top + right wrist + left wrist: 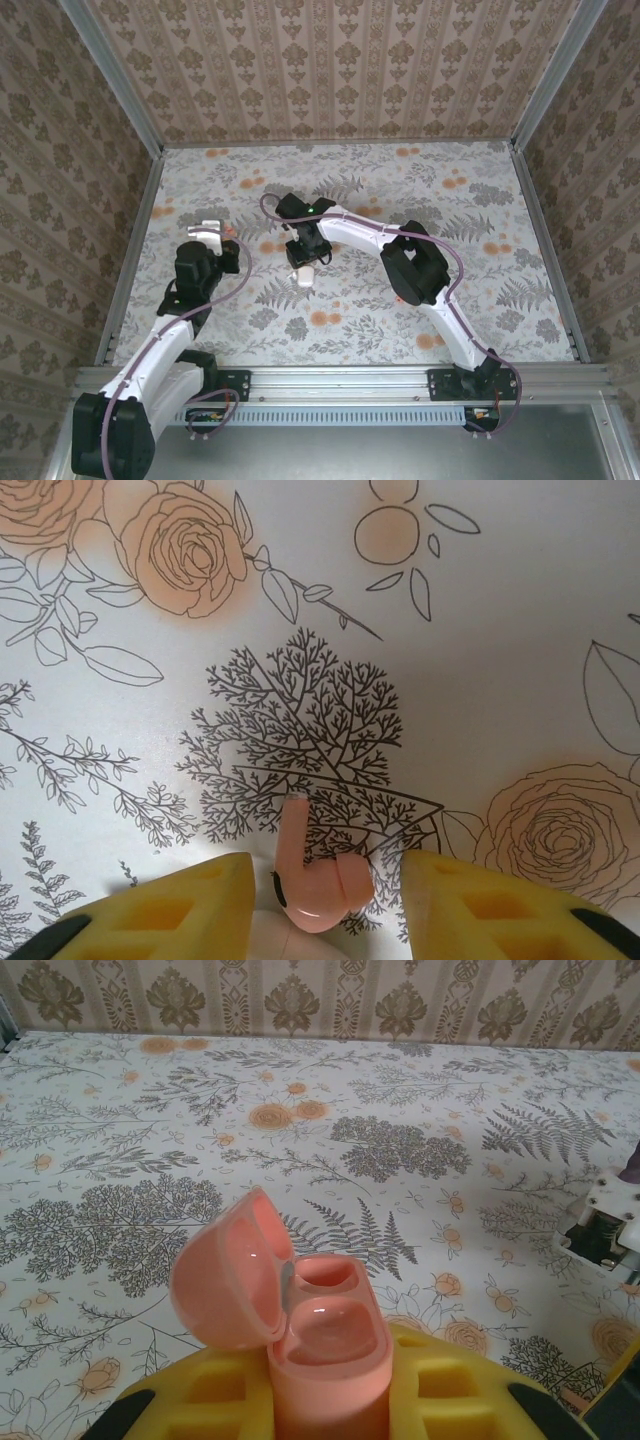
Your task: Insert the wireless bluetooth earbuds into the charging case
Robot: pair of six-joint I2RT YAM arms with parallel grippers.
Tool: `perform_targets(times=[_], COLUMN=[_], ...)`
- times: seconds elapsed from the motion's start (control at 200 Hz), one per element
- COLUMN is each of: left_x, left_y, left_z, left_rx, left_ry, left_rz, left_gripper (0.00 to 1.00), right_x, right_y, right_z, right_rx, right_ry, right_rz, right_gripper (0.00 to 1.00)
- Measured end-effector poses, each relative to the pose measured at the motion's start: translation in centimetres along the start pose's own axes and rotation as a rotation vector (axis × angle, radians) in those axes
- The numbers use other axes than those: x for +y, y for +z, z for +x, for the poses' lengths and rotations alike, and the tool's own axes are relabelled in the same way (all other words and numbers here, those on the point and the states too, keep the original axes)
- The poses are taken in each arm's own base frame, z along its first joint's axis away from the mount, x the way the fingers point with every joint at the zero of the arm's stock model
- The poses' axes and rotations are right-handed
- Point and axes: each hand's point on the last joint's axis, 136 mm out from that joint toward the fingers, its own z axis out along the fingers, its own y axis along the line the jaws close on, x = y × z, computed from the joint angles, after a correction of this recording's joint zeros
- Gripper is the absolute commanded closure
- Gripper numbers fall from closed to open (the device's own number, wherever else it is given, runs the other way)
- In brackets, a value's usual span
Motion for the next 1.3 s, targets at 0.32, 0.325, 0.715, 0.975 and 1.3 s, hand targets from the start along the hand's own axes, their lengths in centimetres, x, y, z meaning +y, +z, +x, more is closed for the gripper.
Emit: perform_targets(times=[0.32,0.325,0.715,0.975,1.3], left_x=[0.1,0.1,0.3,0.1,-0.3], left_y=[0.0,0.0,0.0,0.0,0.4], left_z=[0.0,0.0,0.0,0.0,0.8], left_rx=[0.0,0.0,0.0,0.001,0.033], left_ry=[-0.002,-0.002,-0.004,-0.004,-0.005], left_rz=[-0.002,-0.002,-0.004,0.006,0.029], left_gripper=[0.81,0.81,0.81,0.81,0.82], right_x=[-0.3,-0.3,-0.6,-0.9,-3.9], right_y=[0.1,0.1,0.3,0.4,-1.0], right_z=[-0.1,-0.1,-0.3,-0.1,3.0], right_rx=[-0.005,-0.005,-0.003,-0.007,-0.002], right_ry=[0.004,0.003,0.014,0.017,0.066], right_rz=[0.018,0.018,0.021,0.024,0.053], right_gripper=[0.61,0.61,0.68,0.69,0.69])
